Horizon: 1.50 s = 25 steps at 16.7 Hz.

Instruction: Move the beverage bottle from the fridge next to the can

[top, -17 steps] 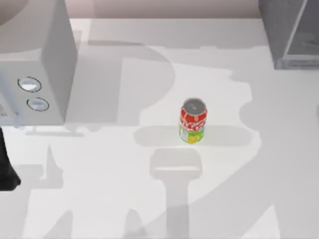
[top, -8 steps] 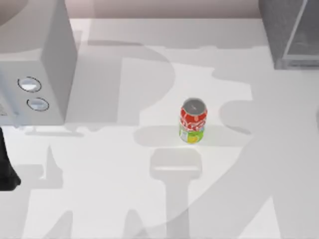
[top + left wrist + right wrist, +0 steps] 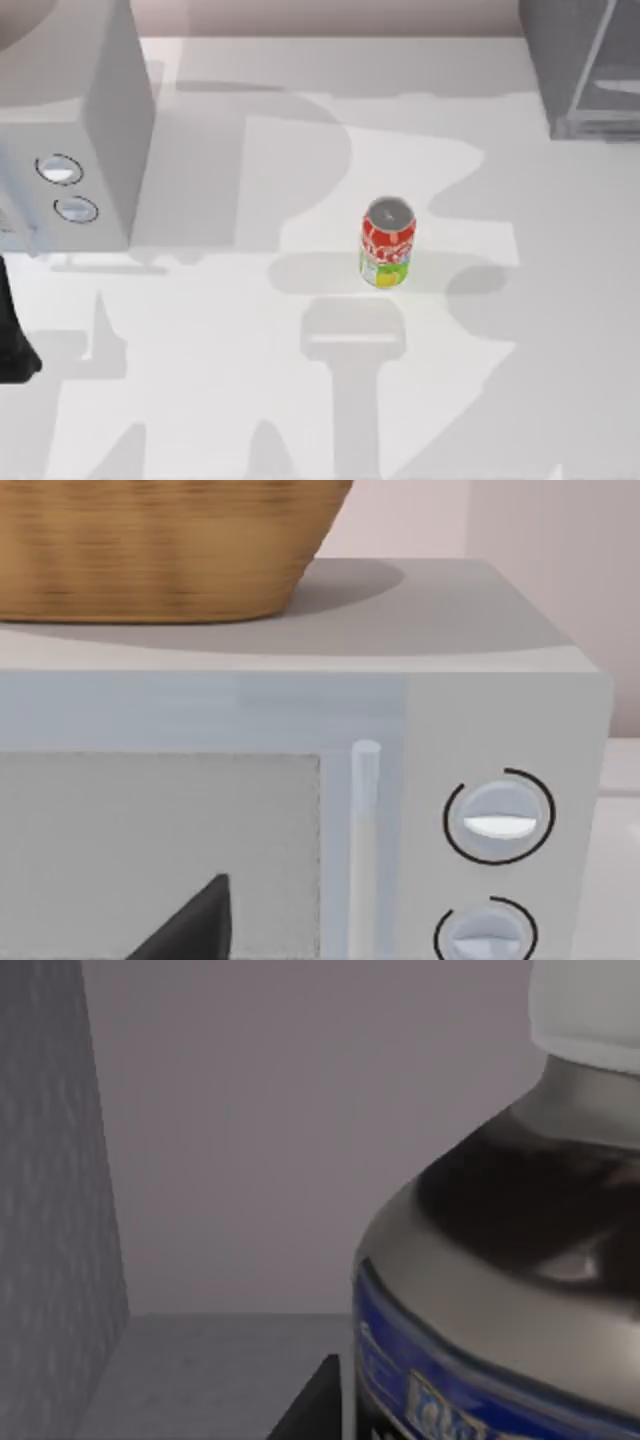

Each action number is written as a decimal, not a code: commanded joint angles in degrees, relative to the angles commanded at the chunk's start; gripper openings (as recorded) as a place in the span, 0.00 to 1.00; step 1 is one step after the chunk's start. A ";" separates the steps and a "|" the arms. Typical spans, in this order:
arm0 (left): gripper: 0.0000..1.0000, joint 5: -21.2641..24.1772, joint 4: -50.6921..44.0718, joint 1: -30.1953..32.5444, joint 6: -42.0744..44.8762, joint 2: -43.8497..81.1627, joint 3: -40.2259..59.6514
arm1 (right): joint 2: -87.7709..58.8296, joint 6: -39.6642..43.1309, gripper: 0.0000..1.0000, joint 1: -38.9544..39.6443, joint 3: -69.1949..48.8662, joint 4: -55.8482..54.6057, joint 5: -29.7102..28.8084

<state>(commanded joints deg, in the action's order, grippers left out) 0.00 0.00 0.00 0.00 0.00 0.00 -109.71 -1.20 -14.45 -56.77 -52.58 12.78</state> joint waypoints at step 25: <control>1.00 0.00 0.00 0.00 0.00 0.00 0.00 | 3.07 0.72 0.00 36.73 31.30 -28.10 -36.79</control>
<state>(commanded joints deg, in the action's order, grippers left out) 0.00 0.00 0.00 0.00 0.00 0.00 -106.65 -0.48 22.29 -25.48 -80.68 -24.00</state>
